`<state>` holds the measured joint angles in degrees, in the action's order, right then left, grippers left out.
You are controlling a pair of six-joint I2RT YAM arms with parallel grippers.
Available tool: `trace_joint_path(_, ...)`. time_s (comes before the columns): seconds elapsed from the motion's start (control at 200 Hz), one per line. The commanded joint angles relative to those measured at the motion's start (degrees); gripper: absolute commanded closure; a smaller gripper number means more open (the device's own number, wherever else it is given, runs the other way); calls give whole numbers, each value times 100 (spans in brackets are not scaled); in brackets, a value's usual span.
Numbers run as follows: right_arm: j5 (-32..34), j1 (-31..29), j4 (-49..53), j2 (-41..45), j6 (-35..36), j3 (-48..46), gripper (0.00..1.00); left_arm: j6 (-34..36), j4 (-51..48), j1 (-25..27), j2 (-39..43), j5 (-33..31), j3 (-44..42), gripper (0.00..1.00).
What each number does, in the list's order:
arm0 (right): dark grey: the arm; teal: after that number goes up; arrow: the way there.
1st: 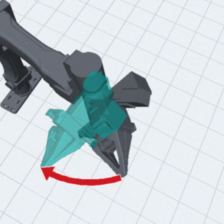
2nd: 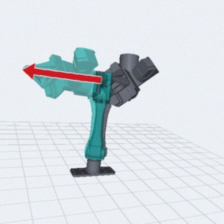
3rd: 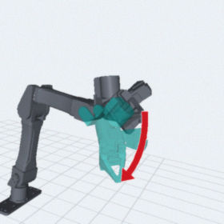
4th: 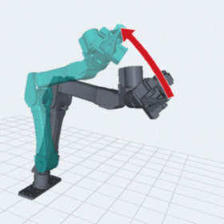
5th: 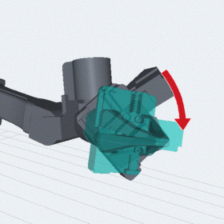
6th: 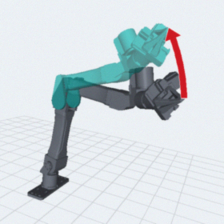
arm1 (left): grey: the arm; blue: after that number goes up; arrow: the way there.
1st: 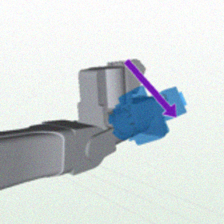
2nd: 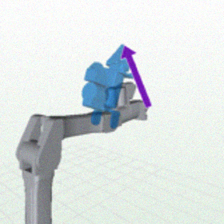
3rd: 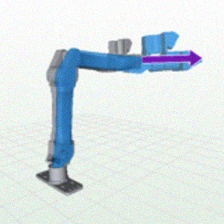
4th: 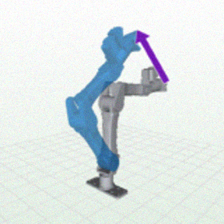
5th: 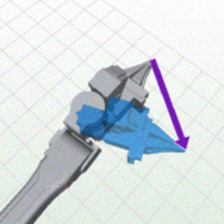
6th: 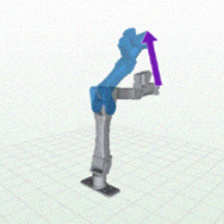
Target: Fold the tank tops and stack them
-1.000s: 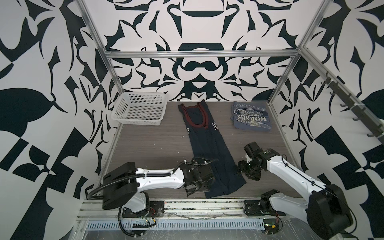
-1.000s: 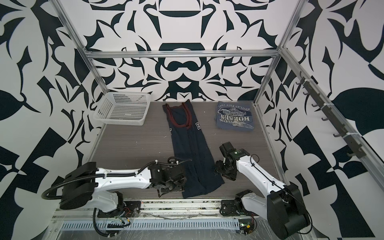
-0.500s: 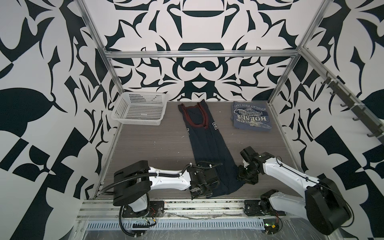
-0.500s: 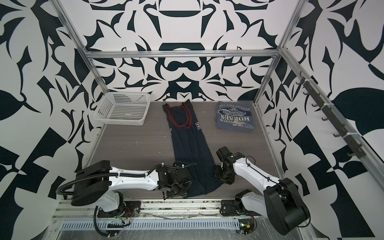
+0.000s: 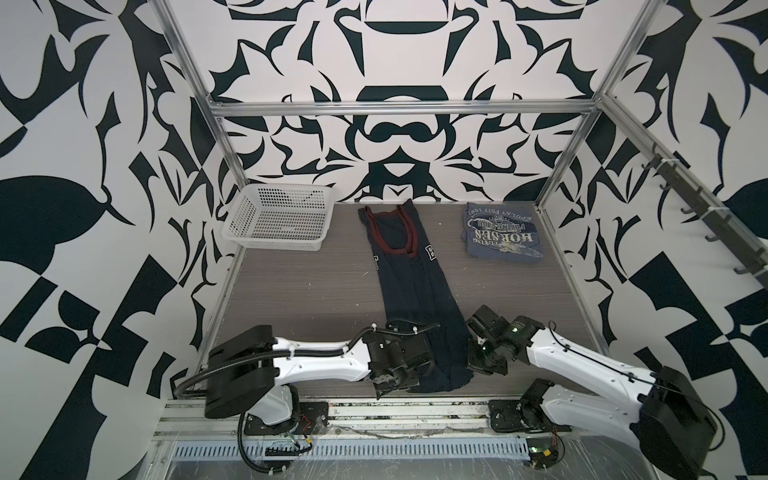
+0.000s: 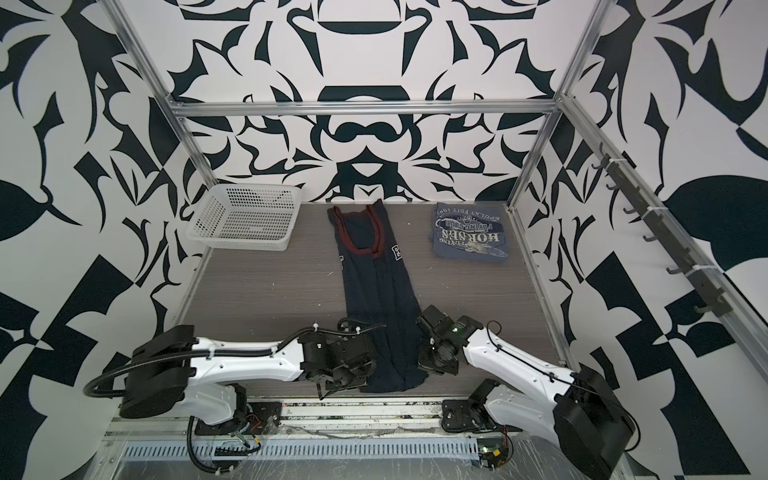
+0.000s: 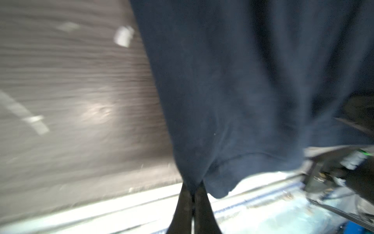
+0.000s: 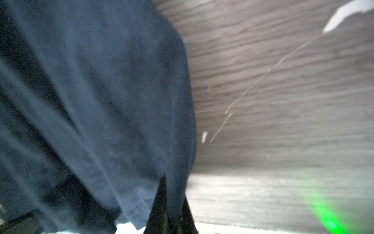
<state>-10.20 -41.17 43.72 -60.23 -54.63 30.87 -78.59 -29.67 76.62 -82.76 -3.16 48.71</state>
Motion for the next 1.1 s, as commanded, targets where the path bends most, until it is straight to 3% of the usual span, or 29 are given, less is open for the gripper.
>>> trace_joint_path(0.0,204,-199,332,214,-379,506,100,-174,-862,29,622,-518,-12,100)
trace_joint_path(0.14,313,-234,456,89,-197,1264,100,-69,-1593,-119,1259,-1048,317,99)
trace_joint_path(0.32,368,454,397,-768,728,2558,100,1017,-1208,-1468,1297,-643,700,99)
trace_joint_path(0.525,-160,1343,-179,-2404,1552,4139,100,2380,-758,-3133,118,-50,1810,98)
trace_joint_path(0.685,-191,1699,-332,-3723,1871,5325,100,3057,-665,-4033,-1049,281,2926,99)
trace_joint_path(0.89,-416,1951,-297,-5144,2040,6740,100,3392,-389,-4655,-2302,539,3884,99)
trace_joint_path(1.095,-467,2092,-27,-6250,2175,8001,100,3561,-244,-5008,-3057,628,4470,98)
